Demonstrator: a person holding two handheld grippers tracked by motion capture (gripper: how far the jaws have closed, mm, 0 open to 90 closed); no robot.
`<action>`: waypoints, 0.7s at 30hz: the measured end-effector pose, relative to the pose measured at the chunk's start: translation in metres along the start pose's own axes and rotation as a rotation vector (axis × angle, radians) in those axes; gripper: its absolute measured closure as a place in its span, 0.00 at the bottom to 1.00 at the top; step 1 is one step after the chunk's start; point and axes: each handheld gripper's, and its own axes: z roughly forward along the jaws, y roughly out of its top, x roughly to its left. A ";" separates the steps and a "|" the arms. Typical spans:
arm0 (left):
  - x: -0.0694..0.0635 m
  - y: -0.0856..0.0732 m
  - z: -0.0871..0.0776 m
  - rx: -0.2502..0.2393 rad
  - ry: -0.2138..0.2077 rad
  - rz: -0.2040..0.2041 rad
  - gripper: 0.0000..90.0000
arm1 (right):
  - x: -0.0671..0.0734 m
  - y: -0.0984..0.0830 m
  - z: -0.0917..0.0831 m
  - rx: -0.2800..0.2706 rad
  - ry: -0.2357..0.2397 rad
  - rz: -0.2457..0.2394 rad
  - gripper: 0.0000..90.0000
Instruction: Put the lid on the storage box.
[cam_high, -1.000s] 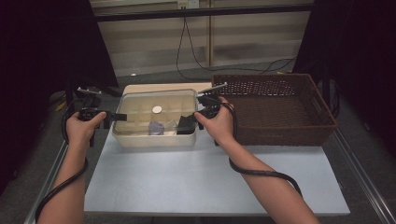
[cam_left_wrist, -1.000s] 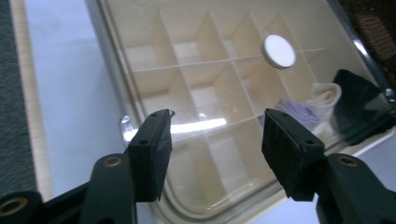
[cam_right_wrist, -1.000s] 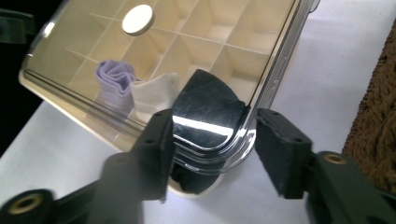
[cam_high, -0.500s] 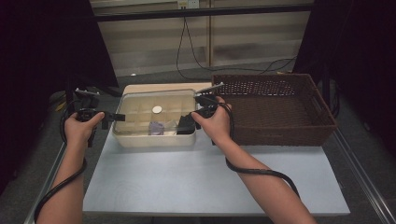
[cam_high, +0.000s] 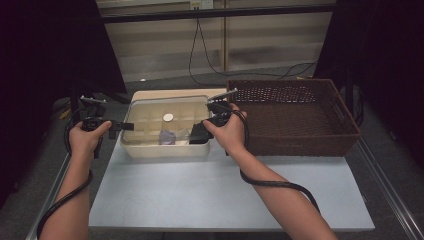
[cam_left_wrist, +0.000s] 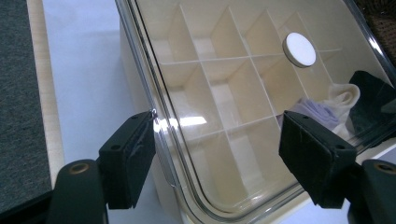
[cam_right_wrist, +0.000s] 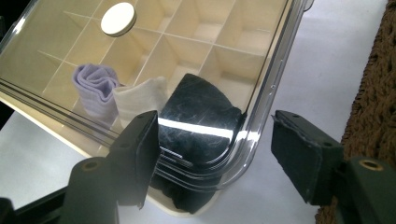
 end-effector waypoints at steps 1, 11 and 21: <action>0.000 0.000 0.000 -0.002 0.002 0.002 0.30 | 0.001 0.000 0.000 0.002 -0.001 -0.001 0.35; 0.001 -0.002 0.000 0.003 0.000 -0.001 0.29 | 0.002 0.000 0.001 0.008 -0.014 -0.016 0.37; 0.004 -0.004 -0.002 -0.002 -0.009 0.001 0.27 | 0.007 -0.001 0.003 0.021 -0.012 -0.025 0.37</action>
